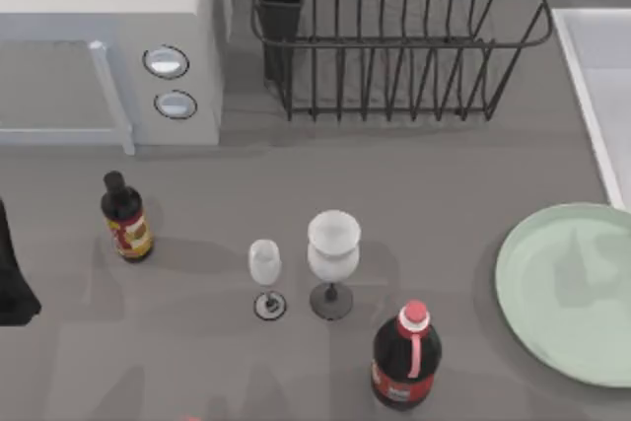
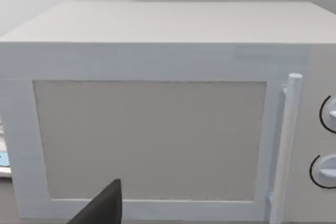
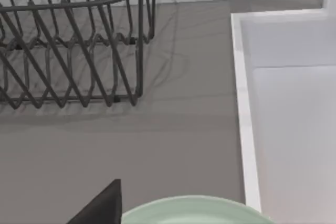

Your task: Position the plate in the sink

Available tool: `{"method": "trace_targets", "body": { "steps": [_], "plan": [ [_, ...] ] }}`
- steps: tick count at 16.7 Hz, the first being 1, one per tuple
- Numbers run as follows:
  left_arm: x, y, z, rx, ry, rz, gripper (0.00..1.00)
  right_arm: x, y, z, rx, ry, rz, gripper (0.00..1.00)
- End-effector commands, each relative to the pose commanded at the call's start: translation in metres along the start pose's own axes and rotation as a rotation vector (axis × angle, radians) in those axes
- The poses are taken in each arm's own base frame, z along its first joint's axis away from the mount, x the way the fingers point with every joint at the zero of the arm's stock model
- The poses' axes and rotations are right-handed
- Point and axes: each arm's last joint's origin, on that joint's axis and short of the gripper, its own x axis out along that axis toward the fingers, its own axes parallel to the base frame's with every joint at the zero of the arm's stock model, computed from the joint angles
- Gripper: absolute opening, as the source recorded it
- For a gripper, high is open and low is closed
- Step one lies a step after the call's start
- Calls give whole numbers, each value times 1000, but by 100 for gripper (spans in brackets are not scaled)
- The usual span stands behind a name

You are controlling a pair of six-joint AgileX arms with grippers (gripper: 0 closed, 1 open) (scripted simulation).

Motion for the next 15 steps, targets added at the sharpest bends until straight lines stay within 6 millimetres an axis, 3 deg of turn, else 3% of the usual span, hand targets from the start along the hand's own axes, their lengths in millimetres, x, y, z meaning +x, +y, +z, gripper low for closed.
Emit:
{"method": "trace_targets", "body": {
  "steps": [3,7,10,15],
  "plan": [
    [0,0,0,0,0,0,100,19,15,28,44,251,29,100],
    [0,0,0,0,0,0,100,66,45,54,71,617,21,100],
    [0,0,0,0,0,0,100,109,73,57,64,870,-22,100],
    [0,0,0,0,0,0,100,162,113,38,23,1162,-117,100]
  ]
}}
